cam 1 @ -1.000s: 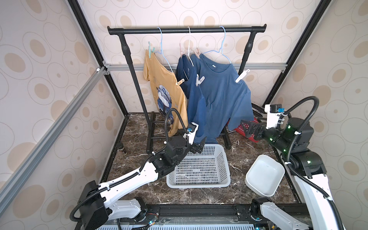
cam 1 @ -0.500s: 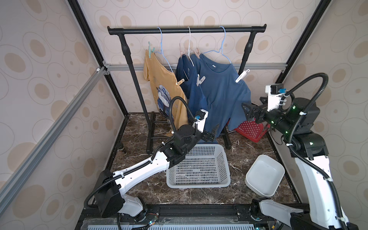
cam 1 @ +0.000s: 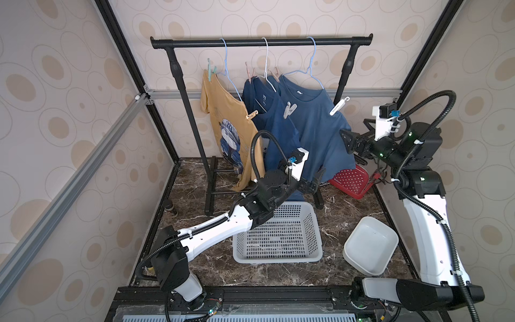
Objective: Remove the clothespins securing t-shirts to the hanger
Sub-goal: Pick up the hanger from the clothes rail.
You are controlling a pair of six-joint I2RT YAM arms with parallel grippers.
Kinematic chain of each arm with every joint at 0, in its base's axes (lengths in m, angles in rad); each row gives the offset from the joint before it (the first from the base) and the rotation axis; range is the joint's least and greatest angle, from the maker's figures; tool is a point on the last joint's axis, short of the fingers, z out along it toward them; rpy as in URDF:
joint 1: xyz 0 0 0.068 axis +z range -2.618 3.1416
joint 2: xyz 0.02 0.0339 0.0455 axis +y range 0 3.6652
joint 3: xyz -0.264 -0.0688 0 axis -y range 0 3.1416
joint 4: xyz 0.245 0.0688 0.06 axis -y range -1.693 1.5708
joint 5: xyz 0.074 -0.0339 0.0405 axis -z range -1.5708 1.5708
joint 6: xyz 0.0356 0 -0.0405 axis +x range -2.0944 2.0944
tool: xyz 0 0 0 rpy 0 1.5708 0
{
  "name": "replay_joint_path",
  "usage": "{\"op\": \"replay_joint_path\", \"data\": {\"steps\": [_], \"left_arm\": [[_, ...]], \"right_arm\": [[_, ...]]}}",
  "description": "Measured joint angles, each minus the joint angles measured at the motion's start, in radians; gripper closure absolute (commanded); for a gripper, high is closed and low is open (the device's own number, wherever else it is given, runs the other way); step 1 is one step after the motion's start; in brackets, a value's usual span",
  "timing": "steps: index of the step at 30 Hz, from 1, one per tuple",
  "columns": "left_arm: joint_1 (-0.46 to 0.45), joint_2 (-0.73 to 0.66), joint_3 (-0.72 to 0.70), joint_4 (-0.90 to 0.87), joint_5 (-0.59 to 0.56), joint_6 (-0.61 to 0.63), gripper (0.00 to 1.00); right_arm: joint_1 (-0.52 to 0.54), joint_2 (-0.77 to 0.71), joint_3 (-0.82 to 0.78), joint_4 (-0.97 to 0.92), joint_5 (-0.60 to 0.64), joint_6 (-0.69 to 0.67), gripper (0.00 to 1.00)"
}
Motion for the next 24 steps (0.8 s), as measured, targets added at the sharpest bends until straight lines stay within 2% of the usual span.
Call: {"op": "replay_joint_path", "data": {"steps": [6,11,13,20,24], "left_arm": [[-0.132,0.071,0.0,0.055,-0.037,0.049,0.01],[-0.191,0.124,0.0,0.07,-0.065,0.061,0.01],[-0.192,0.141,0.018,0.053,-0.077,0.073,0.01],[-0.144,0.187,0.228,-0.073,-0.077,0.089,0.01],[-0.087,0.179,0.265,-0.085,-0.067,0.086,0.01]], "right_arm": [[-0.021,0.046,0.033,0.044,-0.053,0.011,0.0],[-0.025,0.056,0.033,0.045,-0.077,0.016,0.0],[-0.027,0.056,0.033,0.045,-0.088,0.014,0.0],[-0.037,0.056,0.033,0.044,-0.133,-0.013,0.0],[-0.048,0.057,0.033,0.055,-0.156,-0.018,0.01]]}}
